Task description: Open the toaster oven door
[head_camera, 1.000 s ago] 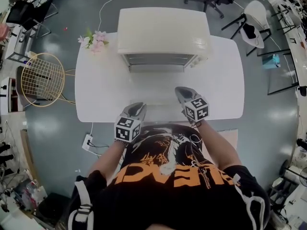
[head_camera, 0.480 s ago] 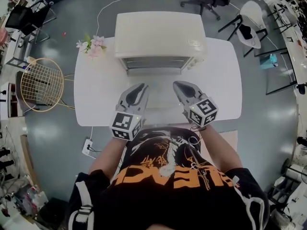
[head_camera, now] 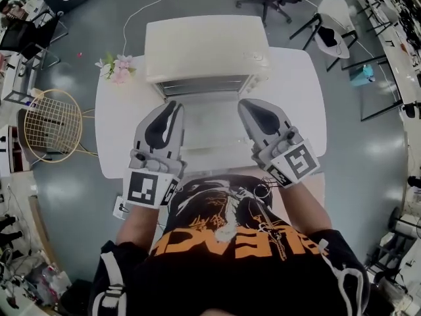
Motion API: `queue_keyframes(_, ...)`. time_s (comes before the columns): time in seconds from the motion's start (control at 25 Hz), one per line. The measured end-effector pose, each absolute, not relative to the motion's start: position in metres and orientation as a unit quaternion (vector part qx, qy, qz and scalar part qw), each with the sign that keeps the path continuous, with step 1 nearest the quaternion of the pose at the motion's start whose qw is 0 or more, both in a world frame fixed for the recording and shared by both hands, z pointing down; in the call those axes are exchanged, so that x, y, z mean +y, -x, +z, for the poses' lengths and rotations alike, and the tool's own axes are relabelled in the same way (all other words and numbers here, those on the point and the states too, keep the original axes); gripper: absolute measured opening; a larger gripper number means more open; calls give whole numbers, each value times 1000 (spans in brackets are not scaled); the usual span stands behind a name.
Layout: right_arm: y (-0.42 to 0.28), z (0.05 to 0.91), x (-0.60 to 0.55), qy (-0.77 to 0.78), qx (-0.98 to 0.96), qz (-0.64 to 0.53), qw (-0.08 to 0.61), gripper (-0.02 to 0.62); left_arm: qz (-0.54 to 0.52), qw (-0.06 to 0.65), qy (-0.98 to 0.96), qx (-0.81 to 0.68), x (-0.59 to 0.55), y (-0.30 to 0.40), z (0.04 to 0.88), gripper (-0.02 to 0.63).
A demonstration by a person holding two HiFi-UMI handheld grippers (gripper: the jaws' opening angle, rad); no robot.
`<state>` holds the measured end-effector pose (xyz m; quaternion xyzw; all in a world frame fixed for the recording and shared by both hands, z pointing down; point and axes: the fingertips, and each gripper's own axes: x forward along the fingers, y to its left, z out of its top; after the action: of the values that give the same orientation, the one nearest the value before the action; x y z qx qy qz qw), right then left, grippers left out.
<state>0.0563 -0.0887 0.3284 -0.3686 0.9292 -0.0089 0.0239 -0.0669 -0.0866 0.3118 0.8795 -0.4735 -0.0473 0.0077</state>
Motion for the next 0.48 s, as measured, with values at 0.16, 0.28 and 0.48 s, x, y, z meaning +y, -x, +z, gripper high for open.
queue_keyframes(0.16, -62, 314, -85, 376, 926, -9, 45, 14, -56, 6, -880, -471, -84, 64, 306, 55)
queue_keyframes(0.28, -64, 321, -84, 383, 923, -10, 29, 14, -54, 14, -885, -462, -82, 57, 312, 55)
queue_keyframes(0.48, -66, 328, -87, 392, 920, -8, 11, 14, -47, 19, -890, -452, -82, 46, 320, 55)
